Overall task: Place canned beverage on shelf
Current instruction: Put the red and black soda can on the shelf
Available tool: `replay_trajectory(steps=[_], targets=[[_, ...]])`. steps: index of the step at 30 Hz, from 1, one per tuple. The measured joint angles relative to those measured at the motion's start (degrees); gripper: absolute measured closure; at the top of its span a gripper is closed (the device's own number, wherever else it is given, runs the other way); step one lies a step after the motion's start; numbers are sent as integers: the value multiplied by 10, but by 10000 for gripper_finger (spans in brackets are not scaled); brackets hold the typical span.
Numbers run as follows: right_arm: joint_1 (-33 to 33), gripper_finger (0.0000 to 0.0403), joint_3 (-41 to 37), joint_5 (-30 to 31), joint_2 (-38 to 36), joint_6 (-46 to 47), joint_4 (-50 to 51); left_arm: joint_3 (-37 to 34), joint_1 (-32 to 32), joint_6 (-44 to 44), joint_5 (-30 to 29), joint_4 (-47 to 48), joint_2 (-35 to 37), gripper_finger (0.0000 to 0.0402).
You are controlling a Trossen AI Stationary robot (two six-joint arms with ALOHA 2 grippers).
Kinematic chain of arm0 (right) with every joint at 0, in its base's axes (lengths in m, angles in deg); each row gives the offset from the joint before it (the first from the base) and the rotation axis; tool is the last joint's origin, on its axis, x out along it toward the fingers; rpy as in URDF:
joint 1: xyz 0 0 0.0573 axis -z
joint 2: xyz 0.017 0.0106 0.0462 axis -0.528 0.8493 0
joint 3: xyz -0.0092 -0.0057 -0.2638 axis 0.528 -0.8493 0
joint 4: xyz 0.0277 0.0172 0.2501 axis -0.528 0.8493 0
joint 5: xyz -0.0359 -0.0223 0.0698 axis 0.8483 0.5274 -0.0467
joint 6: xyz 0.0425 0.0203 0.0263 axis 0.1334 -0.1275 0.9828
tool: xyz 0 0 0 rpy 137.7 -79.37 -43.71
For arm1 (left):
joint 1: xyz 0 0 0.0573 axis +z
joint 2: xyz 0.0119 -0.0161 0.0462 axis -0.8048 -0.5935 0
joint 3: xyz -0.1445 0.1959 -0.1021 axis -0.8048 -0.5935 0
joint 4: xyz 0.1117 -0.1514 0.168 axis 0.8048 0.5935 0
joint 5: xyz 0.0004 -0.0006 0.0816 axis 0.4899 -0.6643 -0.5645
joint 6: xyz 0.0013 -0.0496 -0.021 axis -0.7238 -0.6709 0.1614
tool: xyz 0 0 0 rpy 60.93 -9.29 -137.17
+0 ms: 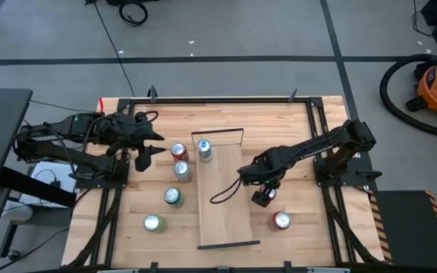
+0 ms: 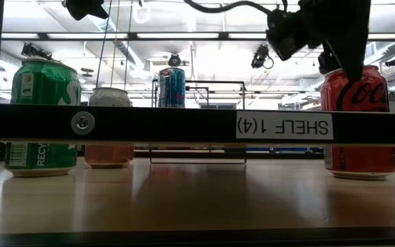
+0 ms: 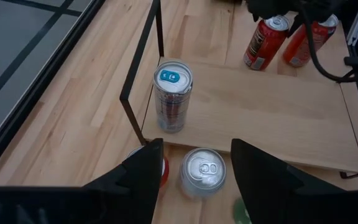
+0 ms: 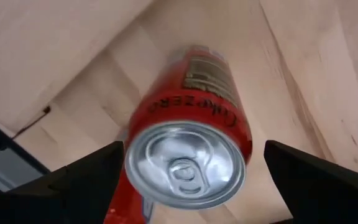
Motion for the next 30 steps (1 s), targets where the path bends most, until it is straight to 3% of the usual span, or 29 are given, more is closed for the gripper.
replay_trajectory(steps=[8, 17, 30], targets=[[-4, 12, -47, -16, 0, 6, -65, 0, 0, 0, 0, 0, 0, 203], [-4, 77, -60, -12, 0, 0, -74, 0, 0, 0, 1, 1, 0, 203], [85, 70, 39, 24, 2, -131, 28, 0, 0, 0, -3, 0, 0, 203]])
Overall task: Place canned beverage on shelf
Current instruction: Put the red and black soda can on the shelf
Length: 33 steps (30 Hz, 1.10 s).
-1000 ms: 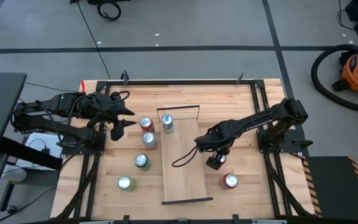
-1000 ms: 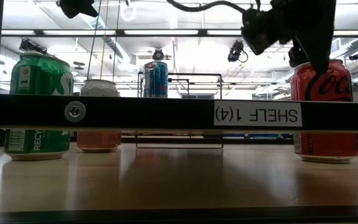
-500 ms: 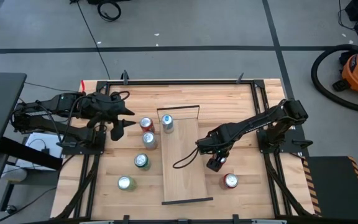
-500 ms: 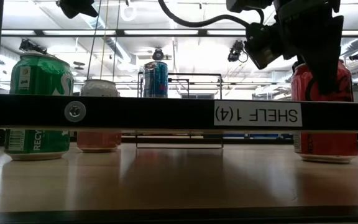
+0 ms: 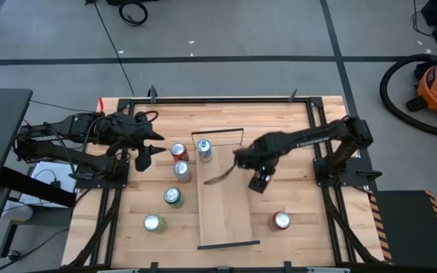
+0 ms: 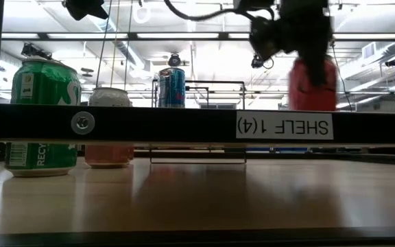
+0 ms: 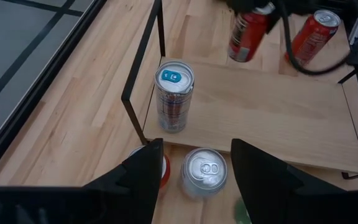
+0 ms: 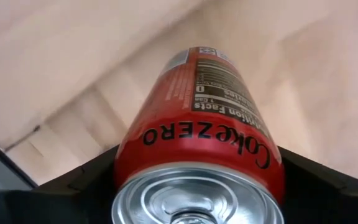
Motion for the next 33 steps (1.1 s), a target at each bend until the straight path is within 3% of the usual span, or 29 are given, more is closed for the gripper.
replay_trajectory(steps=[7, 15, 26, 33], targets=[[56, 71, 99, 58, -1, -49, 38, 0, 0, -11, 0, 0, 0, 203], [107, 72, 161, 51, 8, -78, 34, 0, 0, -19, -1, -12, 0, 203], [121, 73, 394, 70, 182, -223, 145, 0, 0, -19, -10, -22, 0, 203], [119, 71, 463, 79, 246, -329, 184, 0, 0, -24, -9, -13, 0, 203]])
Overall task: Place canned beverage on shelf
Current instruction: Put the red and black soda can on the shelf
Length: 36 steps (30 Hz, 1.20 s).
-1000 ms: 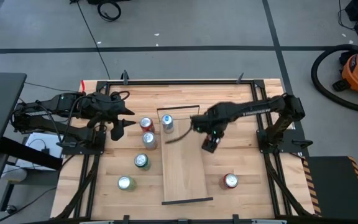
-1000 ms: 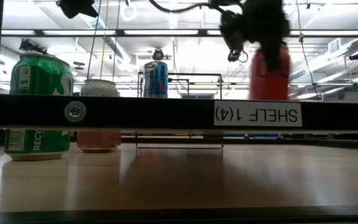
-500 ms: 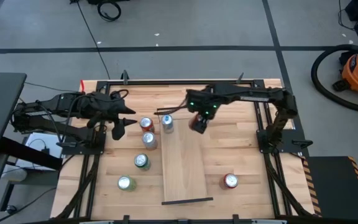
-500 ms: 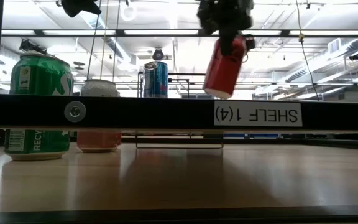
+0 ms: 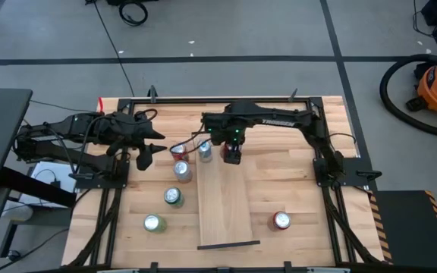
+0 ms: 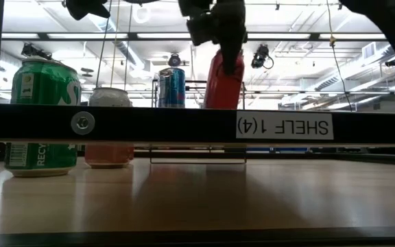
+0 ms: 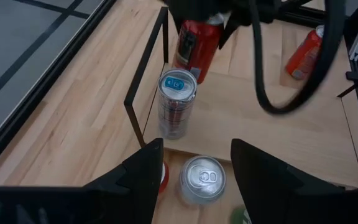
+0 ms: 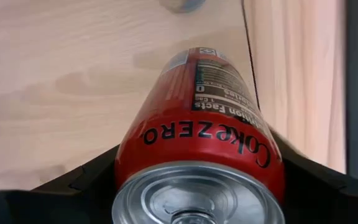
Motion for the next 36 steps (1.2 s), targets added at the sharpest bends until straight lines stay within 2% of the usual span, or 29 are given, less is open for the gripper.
replay_trajectory(steps=[4, 8, 16, 36], targets=[[-4, 70, -3, 33, 10, -96, 2, 0, 0, -2, 0, 0, 0, 203], [-9, 70, -9, 64, 9, -142, 4, 0, 0, -5, 0, 0, 0, 203], [-11, 69, -17, 53, 8, -199, -7, 0, 0, -7, 0, -7, 0, 203], [-16, 68, -68, 63, 8, -220, -25, 0, 0, -13, 0, -8, 0, 203]])
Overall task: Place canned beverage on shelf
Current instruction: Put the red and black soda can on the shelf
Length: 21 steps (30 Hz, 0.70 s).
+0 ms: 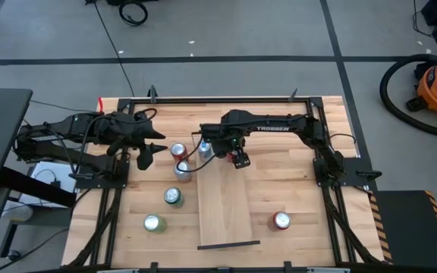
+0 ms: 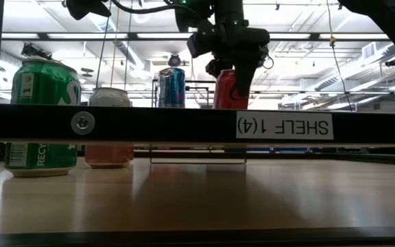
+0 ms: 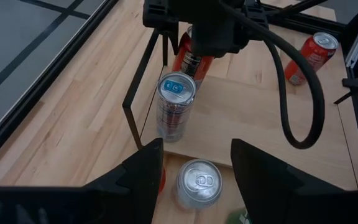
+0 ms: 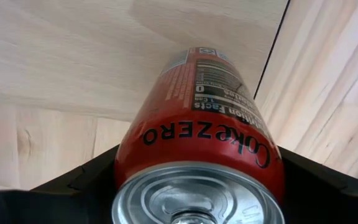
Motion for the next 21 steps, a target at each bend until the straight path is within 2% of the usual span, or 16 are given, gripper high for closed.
replay_trajectory(steps=[5, 15, 21], targets=[[0, 64, 0, -1, 0, 19, -5, 0, 0, 0, 0, 0, 0, 203], [1, 20, 0, -24, -1, 29, -5, 0, 0, 0, 0, 0, 0, 203], [0, 17, 0, 17, -1, 29, 7, 0, 0, 0, 0, 0, 0, 203]])
